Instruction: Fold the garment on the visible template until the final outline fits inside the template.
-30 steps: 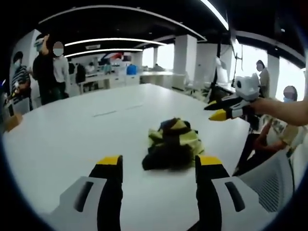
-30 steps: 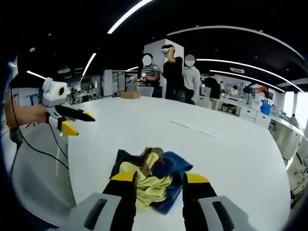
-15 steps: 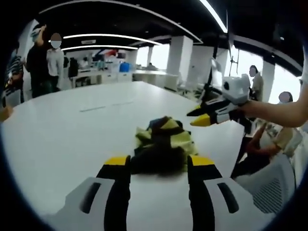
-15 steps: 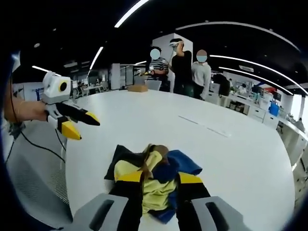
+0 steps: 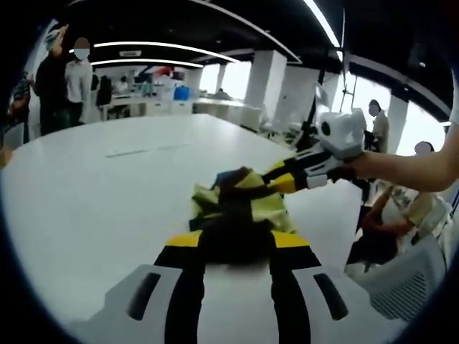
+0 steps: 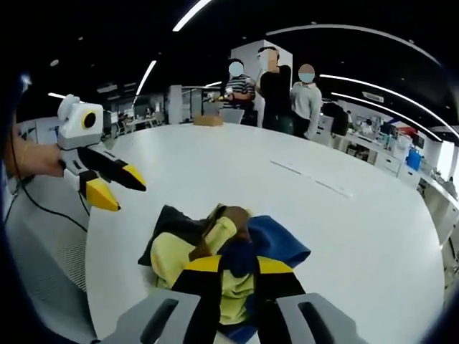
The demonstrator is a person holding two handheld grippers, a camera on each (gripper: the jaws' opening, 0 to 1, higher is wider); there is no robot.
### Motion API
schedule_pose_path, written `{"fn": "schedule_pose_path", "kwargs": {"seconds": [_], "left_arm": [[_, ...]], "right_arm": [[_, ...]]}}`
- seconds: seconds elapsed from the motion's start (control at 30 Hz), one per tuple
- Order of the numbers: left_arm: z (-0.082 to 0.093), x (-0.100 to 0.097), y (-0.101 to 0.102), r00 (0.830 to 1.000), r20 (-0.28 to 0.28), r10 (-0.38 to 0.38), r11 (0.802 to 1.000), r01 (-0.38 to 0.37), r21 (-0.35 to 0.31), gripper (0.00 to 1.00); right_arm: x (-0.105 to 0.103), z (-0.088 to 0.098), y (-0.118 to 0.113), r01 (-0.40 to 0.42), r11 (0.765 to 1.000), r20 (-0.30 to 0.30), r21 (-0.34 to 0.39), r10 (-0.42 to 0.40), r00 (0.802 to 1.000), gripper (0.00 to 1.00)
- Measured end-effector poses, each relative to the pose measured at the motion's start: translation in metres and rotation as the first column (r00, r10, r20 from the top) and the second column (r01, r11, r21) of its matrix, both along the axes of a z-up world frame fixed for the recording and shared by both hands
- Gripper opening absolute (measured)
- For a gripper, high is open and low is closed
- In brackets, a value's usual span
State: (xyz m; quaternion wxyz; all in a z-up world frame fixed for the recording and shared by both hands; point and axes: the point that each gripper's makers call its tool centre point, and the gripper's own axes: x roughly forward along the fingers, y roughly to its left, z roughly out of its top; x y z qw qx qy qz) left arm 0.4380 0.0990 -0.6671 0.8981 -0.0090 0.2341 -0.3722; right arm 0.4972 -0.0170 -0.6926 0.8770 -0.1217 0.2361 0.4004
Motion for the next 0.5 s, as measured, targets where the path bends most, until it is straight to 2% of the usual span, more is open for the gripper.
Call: {"fn": "schedule_pose_path", "kwargs": {"seconds": [0.17,0.33,0.5], "left_arm": [[-0.011,0.002,-0.007,1.0,-0.026,-0.011,1.0,0.011,0.005,0.28],[-0.014,0.004,-0.017,0.998,-0.054,-0.013,0.999,0.011,-0.03,0.25],[-0.021,0.005,-0.028,0.997,-0.072,-0.028,0.999,0.026,-0.036,0.23]], "right_arm": [[0.002,-0.009,0.001,-0.006,1.0,-0.022,-0.013,0.006,1.0,0.11],[0.002,-0.012,0.003,-0.017,1.0,-0.021,-0.022,0.016,1.0,0.1],[0.001,-0.016,0.005,-0.032,0.998,-0.017,-0.048,0.031,0.999,0.09]]}}
